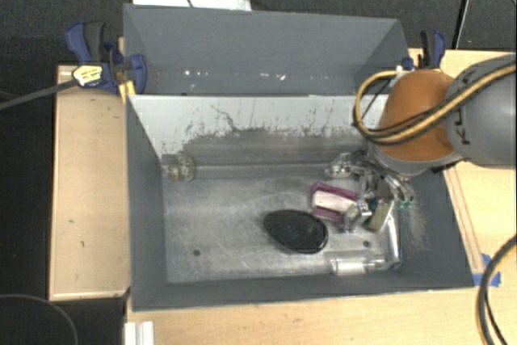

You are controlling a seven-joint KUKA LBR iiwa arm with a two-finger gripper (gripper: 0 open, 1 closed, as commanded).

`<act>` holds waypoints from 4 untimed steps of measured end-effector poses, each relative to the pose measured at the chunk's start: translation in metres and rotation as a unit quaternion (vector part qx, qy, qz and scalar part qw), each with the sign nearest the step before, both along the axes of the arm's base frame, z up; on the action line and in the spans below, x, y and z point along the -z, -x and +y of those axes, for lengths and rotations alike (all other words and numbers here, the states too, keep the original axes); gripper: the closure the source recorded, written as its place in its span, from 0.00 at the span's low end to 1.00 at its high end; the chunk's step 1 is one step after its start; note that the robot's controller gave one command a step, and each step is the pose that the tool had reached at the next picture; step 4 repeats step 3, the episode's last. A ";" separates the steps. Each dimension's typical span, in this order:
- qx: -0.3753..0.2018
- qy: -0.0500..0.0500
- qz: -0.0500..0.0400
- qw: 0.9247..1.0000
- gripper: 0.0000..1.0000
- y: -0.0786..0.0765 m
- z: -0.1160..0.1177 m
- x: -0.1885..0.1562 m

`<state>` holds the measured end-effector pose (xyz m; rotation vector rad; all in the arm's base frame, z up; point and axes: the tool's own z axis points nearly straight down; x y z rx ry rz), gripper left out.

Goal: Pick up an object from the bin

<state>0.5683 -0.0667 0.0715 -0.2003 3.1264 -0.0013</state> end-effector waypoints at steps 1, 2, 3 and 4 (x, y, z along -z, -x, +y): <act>-0.001 0.001 -0.005 1.000 1.00 -0.003 -0.001 -0.004; -0.018 0.001 -0.001 1.000 1.00 -0.018 -0.014 -0.111; -0.014 0.001 -0.001 1.000 1.00 -0.018 -0.017 -0.193; -0.014 0.001 -0.001 1.000 1.00 -0.018 -0.017 -0.193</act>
Offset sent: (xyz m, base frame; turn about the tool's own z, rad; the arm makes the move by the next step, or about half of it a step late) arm 0.0000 0.0000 0.0000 0.0000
